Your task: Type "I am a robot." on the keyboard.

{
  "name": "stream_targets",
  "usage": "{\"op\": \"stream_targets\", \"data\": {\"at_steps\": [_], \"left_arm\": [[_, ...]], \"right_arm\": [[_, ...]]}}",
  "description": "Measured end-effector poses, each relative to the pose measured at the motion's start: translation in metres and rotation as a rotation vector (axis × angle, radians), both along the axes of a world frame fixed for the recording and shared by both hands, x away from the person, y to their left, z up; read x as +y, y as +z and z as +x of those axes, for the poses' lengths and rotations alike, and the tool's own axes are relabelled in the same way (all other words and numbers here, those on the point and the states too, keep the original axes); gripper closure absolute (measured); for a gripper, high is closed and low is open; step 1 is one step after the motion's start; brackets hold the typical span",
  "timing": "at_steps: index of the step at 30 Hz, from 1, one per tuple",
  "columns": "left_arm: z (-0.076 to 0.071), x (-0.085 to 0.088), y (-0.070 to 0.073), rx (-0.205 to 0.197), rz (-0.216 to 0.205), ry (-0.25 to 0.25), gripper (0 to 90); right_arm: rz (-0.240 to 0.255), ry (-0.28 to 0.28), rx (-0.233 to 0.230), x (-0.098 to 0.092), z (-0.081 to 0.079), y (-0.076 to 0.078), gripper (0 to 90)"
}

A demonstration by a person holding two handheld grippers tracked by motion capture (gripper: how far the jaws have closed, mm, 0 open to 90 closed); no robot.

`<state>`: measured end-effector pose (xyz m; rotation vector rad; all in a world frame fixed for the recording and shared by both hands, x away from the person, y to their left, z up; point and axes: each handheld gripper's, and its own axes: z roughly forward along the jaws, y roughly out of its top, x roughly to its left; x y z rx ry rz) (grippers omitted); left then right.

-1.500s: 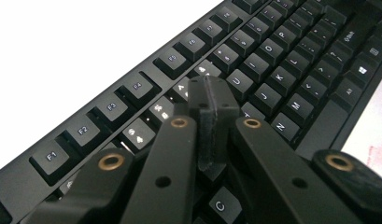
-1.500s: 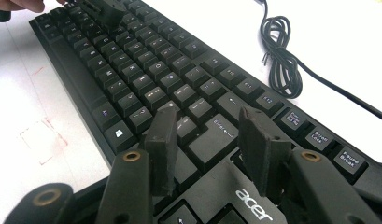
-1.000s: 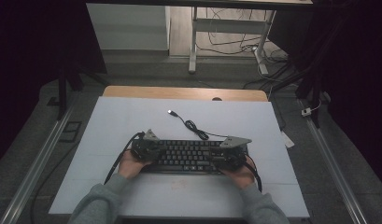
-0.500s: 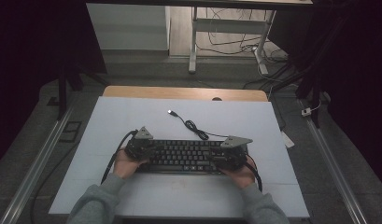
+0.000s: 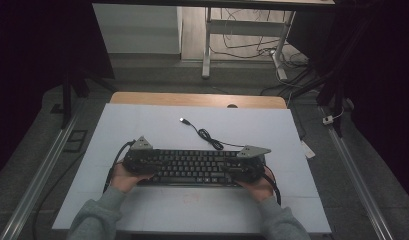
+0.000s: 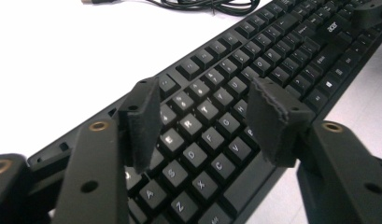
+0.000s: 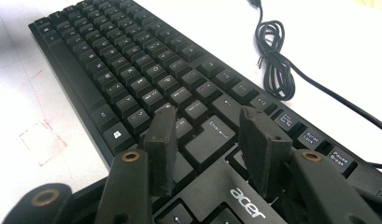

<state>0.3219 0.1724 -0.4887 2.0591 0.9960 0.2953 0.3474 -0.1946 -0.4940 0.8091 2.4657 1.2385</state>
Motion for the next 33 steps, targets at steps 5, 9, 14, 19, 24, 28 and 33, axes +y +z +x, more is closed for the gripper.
{"op": "stream_targets", "data": {"at_steps": [5,9,14,19,24,28,33], "left_arm": [[-0.005,0.006,-0.001,0.016,0.000,0.009,39.4],[-0.010,0.011,-0.003,0.025,0.002,0.017,36.8],[-0.017,0.018,-0.005,0.035,-0.001,0.042,33.7],[-0.025,0.025,-0.008,0.043,-0.008,0.057,32.0],[-0.026,0.029,-0.010,0.048,-0.009,0.067,30.4],[-0.025,0.028,-0.011,0.053,-0.002,0.063,29.4],[-0.026,0.028,-0.011,0.053,-0.003,0.064,29.3]], "right_arm": [[0.006,0.001,-0.005,-0.001,0.000,0.000,56.5],[0.008,0.000,-0.005,-0.001,0.000,0.001,56.1],[0.009,0.000,-0.004,-0.001,0.000,0.001,55.6],[0.008,0.003,-0.005,0.000,-0.001,0.001,55.5],[0.020,0.009,-0.003,0.002,0.000,0.001,55.5],[0.028,0.025,-0.002,0.007,-0.001,0.002,55.2],[0.063,0.042,0.010,0.014,0.000,0.006,54.8]]}}
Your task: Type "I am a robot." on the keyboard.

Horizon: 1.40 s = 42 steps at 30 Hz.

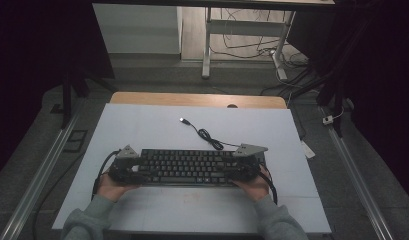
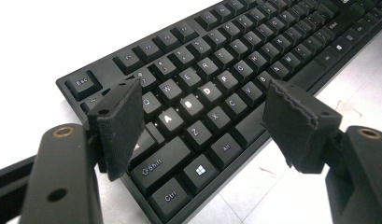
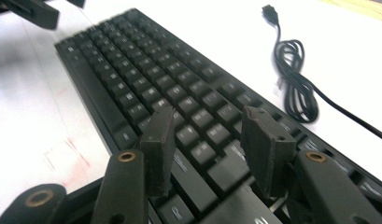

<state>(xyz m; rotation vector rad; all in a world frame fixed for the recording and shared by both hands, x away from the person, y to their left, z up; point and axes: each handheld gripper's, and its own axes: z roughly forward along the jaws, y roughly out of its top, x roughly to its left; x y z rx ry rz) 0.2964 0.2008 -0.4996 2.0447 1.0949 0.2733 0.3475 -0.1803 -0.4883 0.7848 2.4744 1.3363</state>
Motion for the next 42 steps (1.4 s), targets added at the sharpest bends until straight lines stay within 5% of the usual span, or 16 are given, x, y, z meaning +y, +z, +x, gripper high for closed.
{"op": "stream_targets", "data": {"at_steps": [17,29,42], "left_arm": [[0.001,-0.001,-0.002,0.006,0.009,-0.005,29.2],[0.001,-0.003,-0.004,0.010,0.017,-0.013,29.2],[0.001,-0.003,-0.004,0.009,0.016,-0.014,29.2]], "right_arm": [[-0.015,0.078,0.031,0.033,0.001,0.007,52.2],[-0.114,0.143,0.020,0.056,-0.001,-0.002,88.8],[-0.181,0.146,0.043,0.069,-0.002,-0.017,89.8]]}}
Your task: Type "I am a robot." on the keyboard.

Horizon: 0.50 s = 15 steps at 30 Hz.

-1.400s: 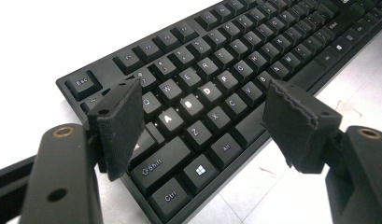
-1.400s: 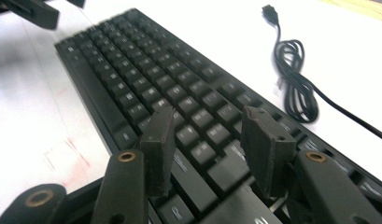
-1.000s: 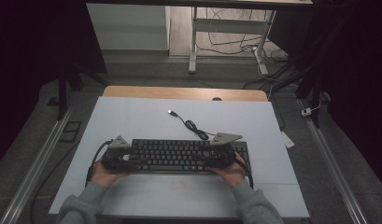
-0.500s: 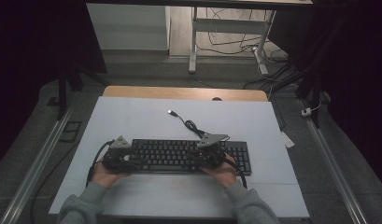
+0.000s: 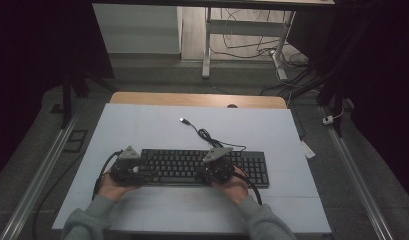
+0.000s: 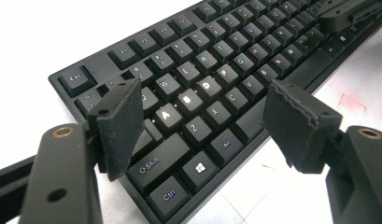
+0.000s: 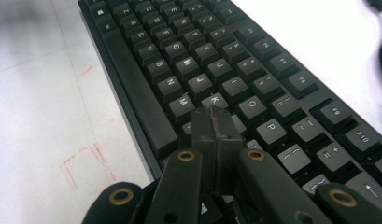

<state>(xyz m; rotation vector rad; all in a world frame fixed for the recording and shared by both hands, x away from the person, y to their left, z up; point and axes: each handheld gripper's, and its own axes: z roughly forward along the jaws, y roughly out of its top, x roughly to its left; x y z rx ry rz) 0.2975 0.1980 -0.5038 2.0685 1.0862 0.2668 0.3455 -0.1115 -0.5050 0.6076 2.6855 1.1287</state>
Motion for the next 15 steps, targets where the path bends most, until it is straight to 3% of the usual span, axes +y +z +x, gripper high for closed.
{"op": "stream_targets", "data": {"at_steps": [15], "left_arm": [[0.0002,-0.0006,-0.0006,0.003,0.004,-0.005,29.2]], "right_arm": [[-0.014,-0.017,-0.004,-0.0008,0.0019,-0.0057,89.7]]}}
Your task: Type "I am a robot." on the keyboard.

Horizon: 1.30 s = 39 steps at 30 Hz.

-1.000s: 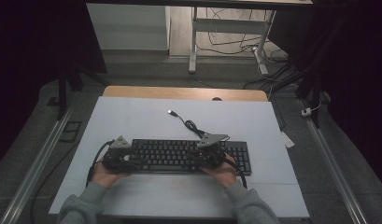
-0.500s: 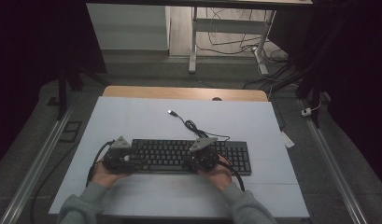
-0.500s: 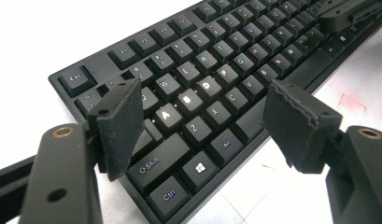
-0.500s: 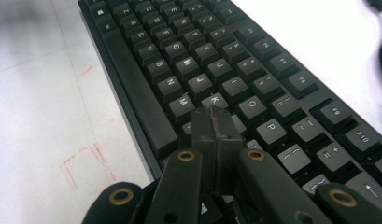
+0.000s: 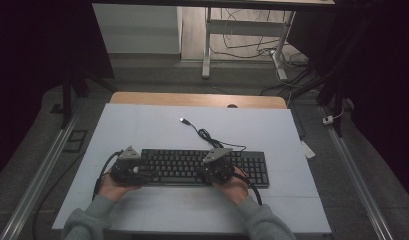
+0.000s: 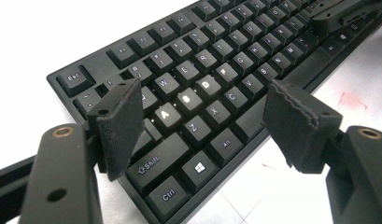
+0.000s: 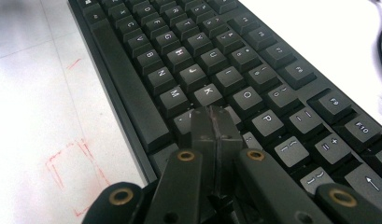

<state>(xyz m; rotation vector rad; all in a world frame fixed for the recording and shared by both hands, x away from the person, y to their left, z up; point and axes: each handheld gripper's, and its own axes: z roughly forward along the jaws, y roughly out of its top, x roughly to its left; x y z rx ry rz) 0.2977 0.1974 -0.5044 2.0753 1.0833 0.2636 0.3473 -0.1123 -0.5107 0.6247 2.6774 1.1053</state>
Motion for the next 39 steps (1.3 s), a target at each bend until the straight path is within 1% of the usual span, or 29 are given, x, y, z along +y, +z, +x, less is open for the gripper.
{"op": "stream_targets", "data": {"at_steps": [2,3,6,12,15,19,21,24,27,28,31,35,39], "left_arm": [[0.000,0.000,0.000,0.001,0.004,-0.001,29.2],[0.000,0.000,0.000,0.001,0.004,-0.002,29.2],[0.000,-0.001,0.000,0.002,0.005,-0.003,29.1],[0.000,0.000,0.000,0.002,0.005,-0.003,29.1],[0.000,0.000,-0.001,0.004,0.008,-0.002,29.1],[0.000,-0.001,-0.001,0.002,0.009,-0.004,29.1],[0.000,-0.001,-0.001,0.002,0.011,-0.005,29.1],[0.000,-0.001,-0.001,0.001,0.011,-0.005,29.1],[0.000,-0.001,-0.001,0.001,0.014,-0.004,29.1],[-0.001,-0.001,-0.001,0.000,0.014,-0.005,29.1],[-0.001,-0.001,-0.001,-0.001,0.014,-0.002,29.1],[-0.001,-0.001,-0.001,-0.001,0.013,0.001,29.1],[-0.002,-0.002,-0.001,-0.003,0.015,-0.004,29.0]], "right_arm": [[-0.005,-0.004,0.002,0.000,0.000,-0.001,89.8],[-0.019,-0.003,-0.002,0.001,0.000,-0.003,89.8],[-0.011,-0.007,-0.009,0.000,-0.001,-0.002,89.8],[0.041,-0.021,-0.035,-0.008,0.000,0.005,89.8],[0.076,-0.036,-0.041,-0.015,0.001,0.009,89.8],[0.086,-0.065,-0.059,-0.024,0.001,0.014,89.7],[0.100,-0.074,-0.064,-0.029,0.001,0.015,89.7],[0.097,-0.092,-0.072,-0.035,0.001,0.017,89.7],[0.109,-0.105,-0.072,-0.041,0.000,0.018,88.6],[0.105,-0.114,-0.074,-0.043,0.000,0.018,86.7],[0.115,-0.125,-0.073,-0.050,0.000,0.019,76.8],[0.124,-0.150,-0.087,-0.062,-0.003,0.021,60.4],[0.119,-0.172,-0.100,-0.076,-0.006,0.021,50.2]]}}
